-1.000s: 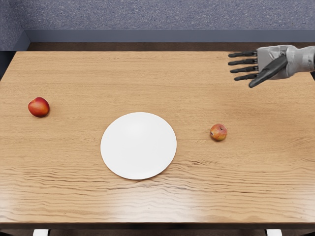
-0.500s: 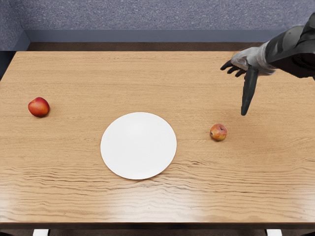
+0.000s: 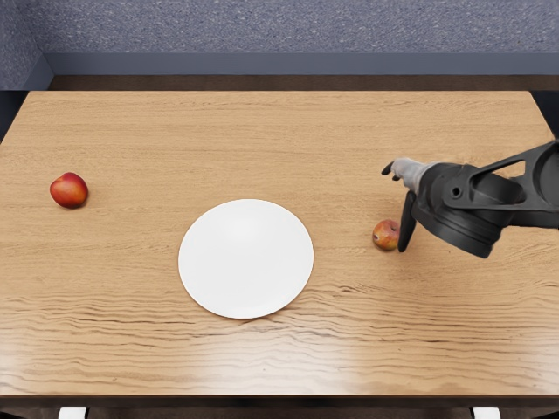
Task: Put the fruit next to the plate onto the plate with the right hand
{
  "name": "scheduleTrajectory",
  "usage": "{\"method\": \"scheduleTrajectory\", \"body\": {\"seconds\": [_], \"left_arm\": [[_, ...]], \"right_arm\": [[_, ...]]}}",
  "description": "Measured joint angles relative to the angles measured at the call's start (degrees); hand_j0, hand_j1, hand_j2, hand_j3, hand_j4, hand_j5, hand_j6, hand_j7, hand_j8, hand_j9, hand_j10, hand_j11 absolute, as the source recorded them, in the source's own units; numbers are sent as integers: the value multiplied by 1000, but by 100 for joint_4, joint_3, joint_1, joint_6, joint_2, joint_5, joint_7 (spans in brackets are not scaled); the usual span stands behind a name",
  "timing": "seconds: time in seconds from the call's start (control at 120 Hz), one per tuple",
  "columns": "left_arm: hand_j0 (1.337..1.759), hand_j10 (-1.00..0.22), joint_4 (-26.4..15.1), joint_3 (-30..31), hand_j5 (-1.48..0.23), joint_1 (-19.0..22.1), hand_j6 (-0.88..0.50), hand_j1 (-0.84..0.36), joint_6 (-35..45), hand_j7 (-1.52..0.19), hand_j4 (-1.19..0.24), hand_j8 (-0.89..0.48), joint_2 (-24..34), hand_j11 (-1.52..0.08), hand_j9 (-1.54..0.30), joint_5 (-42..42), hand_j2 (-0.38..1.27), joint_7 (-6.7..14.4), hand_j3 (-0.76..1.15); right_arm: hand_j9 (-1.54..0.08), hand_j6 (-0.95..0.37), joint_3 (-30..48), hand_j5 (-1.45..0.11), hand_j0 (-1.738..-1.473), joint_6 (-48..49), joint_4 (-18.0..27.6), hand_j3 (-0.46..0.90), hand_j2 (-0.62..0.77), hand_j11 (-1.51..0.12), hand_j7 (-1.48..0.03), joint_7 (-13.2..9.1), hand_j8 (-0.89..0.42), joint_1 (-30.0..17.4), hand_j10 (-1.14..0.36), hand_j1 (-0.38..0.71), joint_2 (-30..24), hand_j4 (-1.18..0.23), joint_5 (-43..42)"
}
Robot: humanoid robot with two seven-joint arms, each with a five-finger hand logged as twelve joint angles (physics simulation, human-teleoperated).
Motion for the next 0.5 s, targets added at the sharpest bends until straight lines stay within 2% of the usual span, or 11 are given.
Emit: {"method": "scheduleTrajectory", "body": {"seconds": [0.217, 0.383, 0.5], "left_arm": [[1658, 0, -1, 0, 0, 0, 0, 349, 0, 0, 0, 0, 0, 0, 0, 0, 0, 1, 0], [1658, 0, -2, 0, 0, 0, 0, 349, 0, 0, 0, 0, 0, 0, 0, 0, 0, 1, 0], [1658, 0, 0, 0, 0, 0, 0, 349, 0, 0, 0, 0, 0, 0, 0, 0, 0, 0, 0]], "right_arm": [[-182, -142, -40, -182, -1658, -284, -15, 0, -27, -182, -182, 0, -141, -172, -141, -181, 458, -141, 51], [-251, -194, -210, -251, -1658, -316, -92, 0, -38, -251, -251, 0, -194, -214, -194, -118, 557, -194, 76], [-292, -225, -323, -292, -1658, -322, -239, 0, -44, -292, -292, 0, -225, -412, -225, -80, 577, -225, 80]]}}
